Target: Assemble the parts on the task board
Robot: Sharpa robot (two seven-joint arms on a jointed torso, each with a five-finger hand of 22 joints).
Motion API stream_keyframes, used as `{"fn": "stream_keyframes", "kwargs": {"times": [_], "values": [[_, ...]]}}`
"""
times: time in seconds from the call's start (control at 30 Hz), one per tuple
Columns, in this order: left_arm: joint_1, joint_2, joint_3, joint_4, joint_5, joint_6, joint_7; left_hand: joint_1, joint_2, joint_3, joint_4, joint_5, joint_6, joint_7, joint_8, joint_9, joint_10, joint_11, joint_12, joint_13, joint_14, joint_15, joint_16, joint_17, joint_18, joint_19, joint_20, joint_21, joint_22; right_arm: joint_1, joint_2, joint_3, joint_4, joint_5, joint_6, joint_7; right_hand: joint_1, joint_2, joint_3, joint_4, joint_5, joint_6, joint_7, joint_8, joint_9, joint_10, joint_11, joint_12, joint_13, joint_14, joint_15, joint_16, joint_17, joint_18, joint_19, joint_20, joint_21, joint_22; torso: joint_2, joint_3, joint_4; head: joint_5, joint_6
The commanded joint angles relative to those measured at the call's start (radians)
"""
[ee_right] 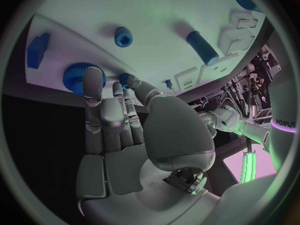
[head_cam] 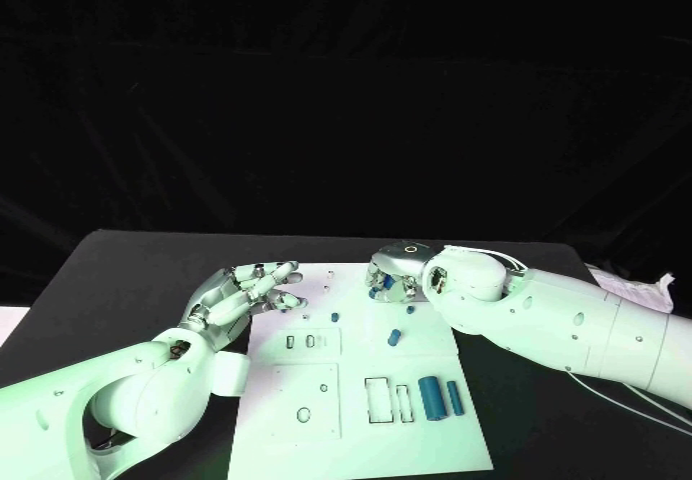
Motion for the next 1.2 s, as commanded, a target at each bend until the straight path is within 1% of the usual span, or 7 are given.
{"fn": "stream_keyframes", "kwargs": {"times": [0.03,0.17,0.3,0.5,0.63,0.73,1.2], "values": [[0.002,0.0,0.001,0.003,0.003,0.013,0.001,-0.01,-0.002,-0.005,-0.004,-0.003,0.004,0.006,-0.005,-0.001,-0.004,0.006,-0.006,-0.002,-0.001,0.005,0.006,0.002,0.001,0.007,-0.001,0.0,0.001,0.0,0.002,0.0,0.001,-0.022,0.03,-0.004,0.012,0.002,0.015,0.003,-0.01,0.011,0.0,0.003,0.002,0.013,0.0,-0.001,0.0,0.049,-0.004,0.016,0.017,-0.013,0.012,0.001,0.027,0.031,0.002,-0.0002,0.0008,-0.002,-0.002],[0.002,-0.001,0.001,0.003,0.003,0.012,0.001,-0.011,-0.001,-0.005,-0.005,-0.003,0.004,0.006,-0.005,-0.001,-0.004,0.006,-0.007,-0.002,-0.001,0.005,0.006,0.003,0.001,0.007,0.0,0.0,0.001,0.0,0.001,0.0,0.002,-0.027,0.011,-0.003,0.024,0.017,0.047,0.011,-0.024,0.04,-0.005,0.011,0.007,0.043,-0.007,0.002,0.003,0.051,-0.01,0.053,0.054,-0.022,0.029,-0.003,0.087,0.105,0.003,-0.0002,0.0011,-0.003,-0.002],[0.002,-0.001,0.001,0.001,0.003,0.011,0.0,-0.01,0.0,-0.004,-0.005,-0.003,0.004,0.007,-0.006,-0.001,-0.004,0.006,-0.008,-0.002,-0.002,0.005,0.007,0.005,0.001,0.008,0.0,0.0,0.001,0.0,-0.001,0.0,0.011,-0.035,-0.071,-0.008,0.039,0.035,0.081,0.016,-0.061,0.069,-0.01,0.019,0.016,0.077,-0.016,0.004,0.005,0.049,-0.019,0.078,0.077,-0.029,0.041,-0.009,0.137,0.164,0.005,-0.0005,0.0017,-0.003,-0.001],[0.002,-0.002,0.001,0.0,0.004,0.009,-0.001,-0.009,0.002,-0.003,-0.008,-0.003,0.003,0.008,-0.008,-0.001,-0.006,0.007,-0.01,-0.001,-0.003,0.006,0.009,0.01,0.001,0.009,-0.001,-0.001,0.001,0.0,0.001,0.001,0.025,-0.035,-0.173,-0.03,0.044,0.036,0.1,0.019,-0.07,0.074,-0.009,0.016,0.019,0.086,-0.017,-0.001,0.004,0.045,-0.021,0.084,0.079,-0.031,0.036,-0.01,0.151,0.177,0.006,-0.0016,0.0041,-0.003,0.006],[0.002,-0.002,0.001,0.0,0.004,0.009,-0.002,-0.008,0.002,-0.003,-0.01,-0.003,0.002,0.009,-0.009,-0.001,-0.007,0.008,-0.011,-0.001,-0.004,0.006,0.01,0.012,0.0,0.009,0.0,-0.001,0.001,0.0,0.012,0.001,0.022,-0.026,-0.223,-0.049,0.035,0.025,0.1,0.025,-0.07,0.074,-0.007,0.013,0.02,0.083,-0.016,-0.003,0.002,0.042,-0.02,0.085,0.077,-0.031,0.032,-0.008,0.157,0.181,0.008,-0.0024,0.0051,-0.002,0.007],[0.002,-0.002,0.001,-0.001,0.005,0.009,-0.002,-0.002,0.005,0.001,-0.015,-0.002,0.003,0.009,-0.011,-0.001,-0.006,0.008,-0.013,-0.001,-0.008,0.006,0.012,0.019,0.0,0.009,-0.001,-0.002,0.002,0.0,0.033,0.001,0.002,-0.019,-0.262,-0.062,0.031,0.017,0.104,0.03,-0.07,0.068,-0.005,0.007,0.02,0.072,-0.013,-0.005,0.0,0.04,-0.017,0.086,0.076,-0.031,0.028,-0.007,0.162,0.184,0.009,-0.0024,0.0029,-0.001,0.01],[0.002,0.005,0.001,0.0,0.01,0.012,-0.005,0.001,0.007,0.004,-0.019,-0.002,0.005,0.009,-0.012,0.0,-0.005,0.008,-0.014,-0.001,-0.011,0.006,0.013,0.023,0.0,0.009,-0.001,-0.003,0.002,-0.002,0.13,0.001,-0.083,-0.013,-0.303,-0.076,0.032,0.014,0.11,0.032,-0.069,0.065,-0.002,0.003,0.02,0.066,-0.011,-0.005,0.0,0.039,-0.016,0.089,0.077,-0.032,0.026,-0.004,0.167,0.189,0.014,-0.0024,0.0136,-0.001,0.015]]}}
